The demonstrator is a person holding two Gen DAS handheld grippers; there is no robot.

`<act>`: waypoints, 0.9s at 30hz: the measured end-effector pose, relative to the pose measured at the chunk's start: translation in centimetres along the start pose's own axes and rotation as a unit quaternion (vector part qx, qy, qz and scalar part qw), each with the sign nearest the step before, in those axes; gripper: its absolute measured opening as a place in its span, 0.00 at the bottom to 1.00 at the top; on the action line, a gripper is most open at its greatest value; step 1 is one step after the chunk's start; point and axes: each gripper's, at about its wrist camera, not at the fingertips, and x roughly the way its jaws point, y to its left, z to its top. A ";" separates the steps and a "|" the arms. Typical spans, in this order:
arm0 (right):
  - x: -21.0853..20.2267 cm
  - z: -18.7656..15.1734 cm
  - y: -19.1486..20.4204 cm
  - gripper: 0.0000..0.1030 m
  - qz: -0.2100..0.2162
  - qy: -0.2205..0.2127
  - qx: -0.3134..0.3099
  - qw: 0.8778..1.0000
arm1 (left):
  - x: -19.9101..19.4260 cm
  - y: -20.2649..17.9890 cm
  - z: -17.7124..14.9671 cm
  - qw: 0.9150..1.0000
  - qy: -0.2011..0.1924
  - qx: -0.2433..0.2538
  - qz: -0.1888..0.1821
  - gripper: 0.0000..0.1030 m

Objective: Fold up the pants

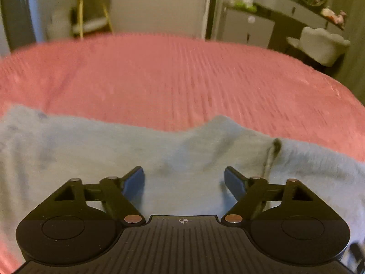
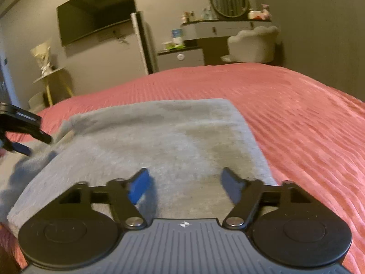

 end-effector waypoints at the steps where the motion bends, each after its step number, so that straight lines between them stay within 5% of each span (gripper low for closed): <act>1: 0.0 -0.1 0.5 0.76 -0.005 0.000 -0.011 1.000 | -0.8 0.4 -0.5 1.000 -0.010 0.011 0.001 0.86; 7: 0.1 -0.7 2.1 0.90 -0.014 0.002 -0.057 0.998 | -2.9 4.8 -2.8 0.997 -0.019 0.027 0.062 0.91; 14: 0.0 -1.2 2.8 0.97 -0.022 0.000 -0.081 0.996 | -4.1 15.2 -4.8 0.994 -0.010 -0.095 0.051 0.91; 18: -0.1 -1.2 2.8 0.97 -0.024 -0.003 -0.082 0.996 | -5.4 23.2 -6.5 0.974 -0.031 -0.225 0.005 0.91; 21: 0.0 -1.4 3.0 0.97 -0.030 -0.007 -0.089 0.996 | -5.1 27.4 -7.3 0.964 -0.035 -0.263 0.008 0.90; 27: 0.1 -1.6 3.1 0.97 -0.034 -0.015 -0.092 0.995 | -2.3 30.4 -8.6 0.934 -0.027 -0.336 -0.121 0.88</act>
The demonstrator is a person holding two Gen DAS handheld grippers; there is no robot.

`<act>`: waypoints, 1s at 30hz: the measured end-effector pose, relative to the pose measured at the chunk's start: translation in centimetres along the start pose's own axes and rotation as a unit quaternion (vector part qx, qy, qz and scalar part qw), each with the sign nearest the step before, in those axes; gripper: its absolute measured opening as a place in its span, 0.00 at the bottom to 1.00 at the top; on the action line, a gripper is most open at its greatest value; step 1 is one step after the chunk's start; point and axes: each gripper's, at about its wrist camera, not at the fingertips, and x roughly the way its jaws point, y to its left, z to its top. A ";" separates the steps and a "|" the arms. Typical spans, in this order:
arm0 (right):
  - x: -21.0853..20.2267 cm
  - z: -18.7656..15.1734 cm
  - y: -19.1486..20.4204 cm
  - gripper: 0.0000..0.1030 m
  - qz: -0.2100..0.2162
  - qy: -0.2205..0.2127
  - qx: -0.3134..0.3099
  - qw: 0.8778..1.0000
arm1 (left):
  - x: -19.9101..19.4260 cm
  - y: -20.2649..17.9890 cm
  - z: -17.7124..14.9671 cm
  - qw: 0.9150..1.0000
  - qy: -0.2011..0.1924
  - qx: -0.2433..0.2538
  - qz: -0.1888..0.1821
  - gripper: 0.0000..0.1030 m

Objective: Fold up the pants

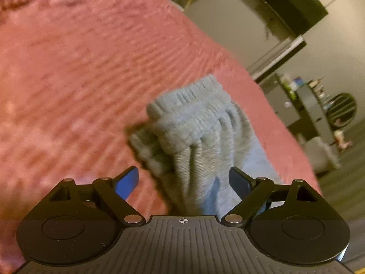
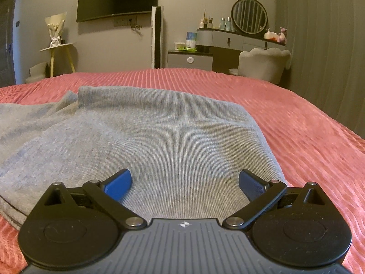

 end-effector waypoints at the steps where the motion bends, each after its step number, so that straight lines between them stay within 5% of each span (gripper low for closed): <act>1: 0.0 0.0 0.0 0.97 -0.001 0.000 -0.001 1.000 | 0.3 0.1 -0.4 1.000 0.002 -0.005 -0.008 0.88; 7: -0.1 0.0 0.1 0.97 -0.003 -0.001 -0.001 1.000 | 1.5 1.8 0.1 0.995 0.004 -0.064 -0.071 0.89; 11: -0.1 -0.1 0.1 0.97 -0.004 -0.001 -0.001 1.000 | 0.2 2.4 -0.5 0.984 -0.034 -0.058 -0.162 0.85; 18: -0.1 -0.1 0.2 0.97 -0.006 -0.002 -0.001 1.000 | 3.5 0.6 -1.5 0.993 -0.006 -0.031 -0.115 0.85; 20: -0.1 -0.1 0.2 0.97 -0.007 -0.002 -0.002 1.000 | 3.9 0.0 -1.5 0.990 0.003 -0.037 -0.135 0.62; 21: -0.1 -0.1 0.2 0.97 -0.007 -0.002 -0.002 1.000 | 3.8 -0.3 -1.4 0.986 0.010 -0.047 -0.158 0.39; 25: 0.0 -0.1 0.2 0.97 -0.007 -0.002 -0.001 1.000 | 3.7 -1.7 -1.2 0.989 -0.009 0.004 -0.146 0.40; 28: 0.0 -0.1 0.2 0.97 -0.008 -0.003 -0.001 1.000 | 5.5 -0.5 -1.2 0.992 0.017 -0.054 -0.113 0.39; 30: 0.0 0.0 0.3 0.97 -0.009 -0.003 -0.001 1.000 | 6.0 0.6 -1.3 0.986 0.022 -0.106 -0.127 0.29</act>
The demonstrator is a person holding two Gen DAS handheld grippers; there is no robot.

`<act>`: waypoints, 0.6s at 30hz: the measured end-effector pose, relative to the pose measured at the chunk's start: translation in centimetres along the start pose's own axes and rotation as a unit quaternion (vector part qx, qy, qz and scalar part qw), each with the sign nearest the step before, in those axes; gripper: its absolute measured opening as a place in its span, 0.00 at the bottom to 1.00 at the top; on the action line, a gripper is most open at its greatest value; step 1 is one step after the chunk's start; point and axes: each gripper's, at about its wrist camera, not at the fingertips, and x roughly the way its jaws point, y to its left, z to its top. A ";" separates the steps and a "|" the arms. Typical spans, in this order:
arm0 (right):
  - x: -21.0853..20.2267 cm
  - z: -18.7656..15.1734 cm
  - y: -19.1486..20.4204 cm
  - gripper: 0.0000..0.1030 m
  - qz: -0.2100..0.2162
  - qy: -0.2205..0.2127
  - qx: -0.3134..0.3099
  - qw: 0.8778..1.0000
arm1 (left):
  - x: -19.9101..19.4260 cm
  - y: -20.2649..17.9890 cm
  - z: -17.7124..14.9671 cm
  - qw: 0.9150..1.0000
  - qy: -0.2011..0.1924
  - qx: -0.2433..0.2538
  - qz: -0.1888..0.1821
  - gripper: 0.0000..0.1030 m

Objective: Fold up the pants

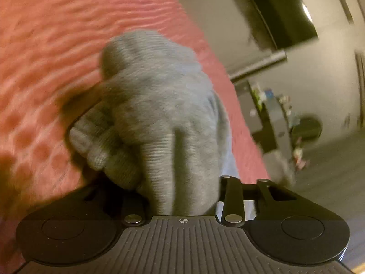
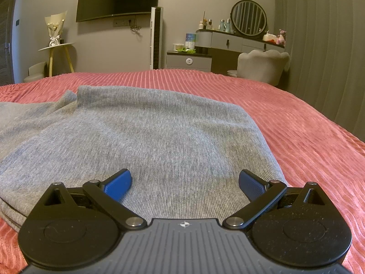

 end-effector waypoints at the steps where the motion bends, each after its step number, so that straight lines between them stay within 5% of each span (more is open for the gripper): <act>1: 0.0 0.0 0.0 0.97 0.000 0.000 0.000 1.000 | -0.2 0.2 0.0 1.000 0.000 -0.012 -0.012 0.20; 6: 0.0 0.1 0.0 0.97 -0.001 0.001 0.001 1.000 | -1.3 -1.6 0.0 1.000 -0.008 0.004 -0.013 0.15; 12: -0.4 0.9 -0.5 0.97 0.006 0.018 0.017 1.000 | -3.4 -7.8 -1.0 0.995 -0.022 0.089 -0.041 0.15; 18: -2.6 1.7 -3.5 0.97 0.017 0.000 0.121 0.993 | -4.6 -15.3 -3.4 0.982 -0.014 0.174 -0.076 0.15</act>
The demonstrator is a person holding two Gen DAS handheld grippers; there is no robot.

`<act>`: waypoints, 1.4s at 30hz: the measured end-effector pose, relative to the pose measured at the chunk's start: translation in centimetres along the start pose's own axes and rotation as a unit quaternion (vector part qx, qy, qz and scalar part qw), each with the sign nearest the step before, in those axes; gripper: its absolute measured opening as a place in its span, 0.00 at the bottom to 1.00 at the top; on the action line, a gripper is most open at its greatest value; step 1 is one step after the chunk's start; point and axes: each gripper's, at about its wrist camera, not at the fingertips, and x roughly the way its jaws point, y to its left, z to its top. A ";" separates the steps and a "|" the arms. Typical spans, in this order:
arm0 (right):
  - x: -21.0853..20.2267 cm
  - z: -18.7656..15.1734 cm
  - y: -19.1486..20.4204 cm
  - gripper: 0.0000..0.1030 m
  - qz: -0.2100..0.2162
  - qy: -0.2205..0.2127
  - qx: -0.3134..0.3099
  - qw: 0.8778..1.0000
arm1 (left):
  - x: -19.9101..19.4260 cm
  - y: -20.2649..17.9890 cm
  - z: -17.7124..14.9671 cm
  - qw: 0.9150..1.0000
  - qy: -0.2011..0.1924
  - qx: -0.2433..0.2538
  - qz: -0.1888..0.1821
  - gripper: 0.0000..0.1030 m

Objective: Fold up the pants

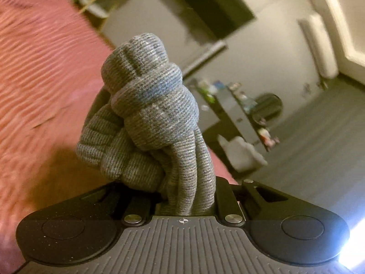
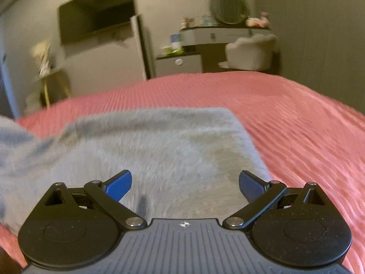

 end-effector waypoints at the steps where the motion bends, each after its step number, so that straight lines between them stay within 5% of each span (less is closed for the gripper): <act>1: -0.4 0.2 -0.5 0.97 0.000 -0.004 0.015 1.000 | 0.1 -1.4 -0.4 1.000 0.002 0.016 -0.004 0.15; 8: -3.5 1.1 -4.7 0.97 -0.040 -0.019 0.139 0.989 | 4.4 -12.7 -4.8 0.989 0.061 0.126 -0.052 0.15; 11: -5.6 1.3 -6.7 0.97 -0.022 -0.031 0.198 0.979 | 7.3 -16.7 -8.6 0.979 0.091 0.176 -0.055 0.15; 19: -9.0 0.2 -9.5 0.97 -0.032 -0.049 0.230 0.971 | 15.3 -23.6 -21.7 0.942 0.161 0.295 -0.026 0.16; 20: -9.0 0.1 -10.0 0.97 -0.032 -0.047 0.239 0.969 | 15.9 -24.0 -23.3 0.932 0.163 0.325 -0.015 0.18; 22: -8.9 -0.3 -10.7 0.97 -0.041 -0.043 0.254 0.965 | 17.4 -24.7 -27.5 0.899 0.175 0.402 0.024 0.24; 23: -8.8 -0.5 -11.1 0.97 -0.044 -0.044 0.265 0.962 | 18.1 -24.9 -29.9 0.871 0.183 0.454 0.041 0.28; 27: -7.7 -1.0 -12.3 0.97 -0.047 -0.031 0.294 0.954 | 18.2 -25.4 -35.8 0.787 0.181 0.588 0.047 0.50; 29: -7.0 -1.1 -12.5 0.97 -0.047 -0.022 0.297 0.953 | 17.6 -25.7 -36.1 0.767 0.174 0.616 0.038 0.55; 30: -6.9 -1.1 -12.6 0.97 -0.052 -0.020 0.299 0.953 | 17.2 -25.8 -35.6 0.773 0.179 0.608 0.025 0.64; 31: -6.7 -1.0 -12.6 0.97 -0.056 -0.021 0.302 0.951 | 16.8 -25.7 -34.6 0.789 0.179 0.588 0.014 0.75; 34: -6.8 -1.2 -13.1 0.97 -0.039 -0.027 0.319 0.947 | 14.9 -25.2 -29.6 0.848 0.169 0.501 -0.021 0.88; 36: -6.9 -1.2 -13.2 0.97 -0.037 -0.029 0.322 0.946 | 13.5 -25.0 -27.5 0.874 0.143 0.464 -0.026 0.92; 40: -7.0 -1.2 -13.2 0.97 -0.012 -0.031 0.332 0.943 | 11.0 -21.7 -21.1 0.921 0.100 0.377 0.027 0.93; 42: -7.0 -0.8 -12.6 0.97 0.011 -0.032 0.323 0.946 | 10.7 -18.9 -18.5 0.937 0.106 0.326 0.069 0.93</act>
